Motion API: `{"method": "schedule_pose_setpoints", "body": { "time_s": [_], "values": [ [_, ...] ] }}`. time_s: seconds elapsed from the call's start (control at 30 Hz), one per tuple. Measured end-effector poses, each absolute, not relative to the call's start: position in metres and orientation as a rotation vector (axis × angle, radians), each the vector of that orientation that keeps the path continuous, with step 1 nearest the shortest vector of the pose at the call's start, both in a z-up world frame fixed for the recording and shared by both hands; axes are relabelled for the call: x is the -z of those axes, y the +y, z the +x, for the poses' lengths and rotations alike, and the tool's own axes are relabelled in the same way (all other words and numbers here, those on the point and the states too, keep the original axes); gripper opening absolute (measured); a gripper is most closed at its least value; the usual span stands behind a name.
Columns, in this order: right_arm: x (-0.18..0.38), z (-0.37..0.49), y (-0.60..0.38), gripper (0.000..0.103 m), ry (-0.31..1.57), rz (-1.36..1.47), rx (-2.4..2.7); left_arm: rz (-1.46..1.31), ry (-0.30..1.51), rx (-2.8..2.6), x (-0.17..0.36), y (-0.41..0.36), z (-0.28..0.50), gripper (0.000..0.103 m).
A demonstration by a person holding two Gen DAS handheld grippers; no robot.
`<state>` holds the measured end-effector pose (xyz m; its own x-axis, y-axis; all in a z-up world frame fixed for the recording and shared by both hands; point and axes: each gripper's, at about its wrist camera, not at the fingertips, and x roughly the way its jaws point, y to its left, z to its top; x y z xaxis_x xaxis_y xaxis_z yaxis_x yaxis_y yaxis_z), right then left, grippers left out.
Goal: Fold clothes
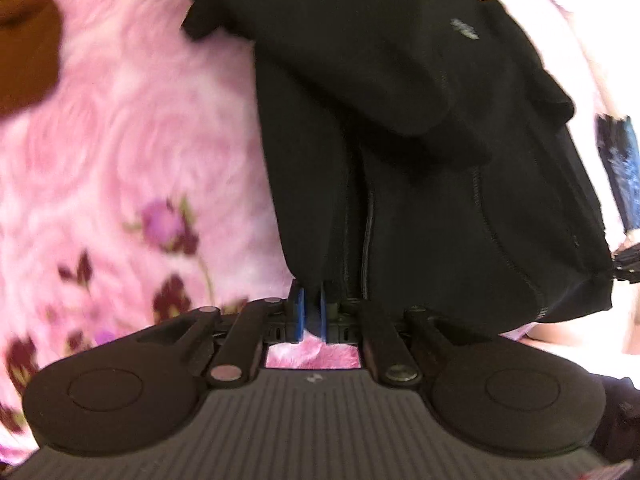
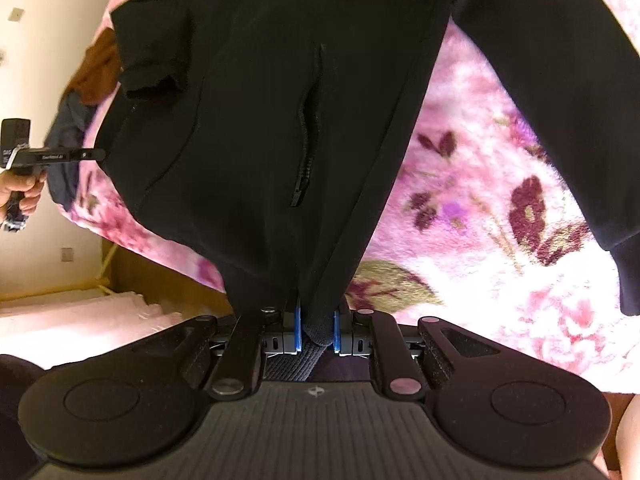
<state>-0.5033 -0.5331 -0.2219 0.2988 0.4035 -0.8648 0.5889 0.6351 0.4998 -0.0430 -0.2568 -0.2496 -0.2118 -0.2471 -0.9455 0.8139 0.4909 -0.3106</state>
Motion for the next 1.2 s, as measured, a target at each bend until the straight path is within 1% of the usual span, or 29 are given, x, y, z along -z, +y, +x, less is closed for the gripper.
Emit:
{"method": "schedule_pose_setpoints", "body": {
  "time_s": [0.1, 0.13, 0.17, 0.27, 0.43, 0.53, 0.63, 0.7, 0.73, 0.77, 0.9, 0.93, 0.97, 1.0, 1.03, 1.07, 1.1, 1.17, 1.2],
  "values": [
    [0.224, -0.508, -0.536, 0.014, 1.311, 0.943, 0.139, 0.541, 1.422, 1.098, 0.254, -0.251, -0.051, 0.018],
    [0.221, -0.509, -0.538, 0.014, 1.3, 0.953, 0.13, 0.547, 1.404, 1.113, 0.256, -0.25, -0.054, 0.03],
    [0.219, -0.509, -0.542, 0.014, 1.288, 0.966, 0.122, 0.553, 1.385, 1.127, 0.257, -0.248, -0.056, 0.039],
    [0.216, -0.514, -0.554, 0.014, 1.238, 1.039, 0.098, 0.572, 1.329, 1.17, 0.262, -0.243, -0.064, 0.039],
    [0.21, -0.508, -0.566, 0.014, 1.211, 1.041, 0.088, 0.601, 1.235, 1.238, 0.27, -0.234, -0.077, 0.039],
    [0.206, -0.504, -0.573, 0.014, 1.194, 1.043, 0.084, 0.58, 1.222, 1.245, 0.27, -0.236, -0.075, 0.039],
    [0.193, -0.503, -0.594, 0.014, 1.055, 1.11, 0.16, 0.449, 1.197, 1.217, 0.253, -0.229, -0.064, 0.039],
    [0.185, -0.5, -0.607, 0.014, 0.978, 1.133, 0.212, 0.386, 1.188, 1.187, 0.247, -0.223, -0.056, 0.047],
    [0.183, -0.497, -0.613, 0.014, 0.953, 1.139, 0.234, 0.358, 1.186, 1.173, 0.245, -0.219, -0.052, 0.057],
    [0.181, -0.494, -0.618, 0.013, 0.928, 1.145, 0.256, 0.357, 1.197, 1.164, 0.248, -0.216, -0.05, 0.061],
    [0.187, -0.485, -0.634, 0.013, 0.866, 1.196, 0.326, 0.32, 1.27, 1.173, 0.265, -0.208, -0.056, 0.063],
    [0.192, -0.484, -0.637, 0.013, 0.861, 1.211, 0.335, 0.309, 1.278, 1.185, 0.27, -0.209, -0.059, 0.067],
    [0.196, -0.482, -0.639, 0.013, 0.856, 1.225, 0.345, 0.29, 1.288, 1.195, 0.275, -0.211, -0.062, 0.068],
    [0.2, -0.481, -0.642, 0.013, 0.851, 1.239, 0.354, 0.272, 1.297, 1.205, 0.28, -0.213, -0.066, 0.068],
    [0.2, -0.481, -0.643, 0.013, 0.857, 1.237, 0.361, 0.251, 1.309, 1.216, 0.286, -0.216, -0.069, 0.065],
    [0.201, -0.481, -0.644, 0.013, 0.863, 1.234, 0.368, 0.212, 1.342, 1.231, 0.289, -0.22, -0.071, 0.058],
    [0.201, -0.482, -0.646, 0.013, 0.87, 1.232, 0.375, 0.176, 1.373, 1.245, 0.291, -0.224, -0.073, 0.052],
    [0.202, -0.482, -0.648, 0.014, 0.882, 1.228, 0.389, 0.143, 1.413, 1.252, 0.283, -0.23, -0.075, 0.022],
    [0.203, -0.482, -0.65, 0.014, 0.888, 1.226, 0.395, 0.125, 1.42, 1.246, 0.273, -0.231, -0.071, 0.016]
  ]
}}
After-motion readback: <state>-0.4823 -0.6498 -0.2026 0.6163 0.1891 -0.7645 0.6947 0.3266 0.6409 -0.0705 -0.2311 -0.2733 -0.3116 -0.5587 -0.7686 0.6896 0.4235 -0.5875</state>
